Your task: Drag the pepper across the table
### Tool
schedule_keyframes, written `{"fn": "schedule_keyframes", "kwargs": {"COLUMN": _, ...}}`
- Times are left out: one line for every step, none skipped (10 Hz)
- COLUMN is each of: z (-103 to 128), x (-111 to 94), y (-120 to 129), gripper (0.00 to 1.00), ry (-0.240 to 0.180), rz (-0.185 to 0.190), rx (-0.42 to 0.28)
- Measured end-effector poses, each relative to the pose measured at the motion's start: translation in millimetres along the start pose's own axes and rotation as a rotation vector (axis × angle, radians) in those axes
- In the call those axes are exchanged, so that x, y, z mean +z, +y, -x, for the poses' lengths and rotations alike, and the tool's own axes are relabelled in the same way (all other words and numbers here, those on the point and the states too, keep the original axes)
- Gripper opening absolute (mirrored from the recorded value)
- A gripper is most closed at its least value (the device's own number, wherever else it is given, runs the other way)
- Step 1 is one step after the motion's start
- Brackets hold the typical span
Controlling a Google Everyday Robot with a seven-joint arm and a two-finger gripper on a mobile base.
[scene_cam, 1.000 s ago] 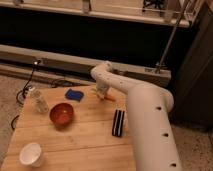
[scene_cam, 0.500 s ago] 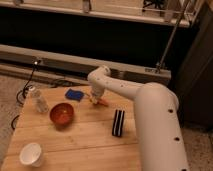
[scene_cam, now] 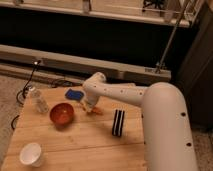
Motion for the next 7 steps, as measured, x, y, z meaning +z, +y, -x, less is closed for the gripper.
{"fn": "schedule_keyframes", "kwargs": {"z": 1, "x": -3, "y": -18, "gripper": 0.15, "ry": -0.007, "rz": -0.009, "rx": -0.015}}
{"fn": "schedule_keyframes", "kwargs": {"z": 3, "x": -6, "y": -30, "gripper": 0.15, "ry": -0.018, "rz": -0.011, "rx": -0.028}}
{"fn": "schedule_keyframes", "kwargs": {"z": 6, "x": -8, "y": -42, "gripper": 0.15, "ry": -0.030, "rz": -0.015, "rx": -0.038}}
{"fn": "schedule_keyframes", "kwargs": {"z": 9, "x": -10, "y": -55, "gripper": 0.15, "ry": -0.044, "rz": -0.019, "rx": -0.046}}
{"fn": "schedule_keyframes", "kwargs": {"z": 11, "x": -11, "y": -65, "gripper": 0.15, "ry": -0.050, "rz": -0.023, "rx": -0.045}}
{"fn": "schedule_keyframes", "kwargs": {"z": 13, "x": -11, "y": -72, "gripper": 0.15, "ry": -0.053, "rz": -0.026, "rx": -0.044}}
{"fn": "schedule_keyframes", "kwargs": {"z": 14, "x": -11, "y": -79, "gripper": 0.15, "ry": -0.048, "rz": -0.027, "rx": -0.037}}
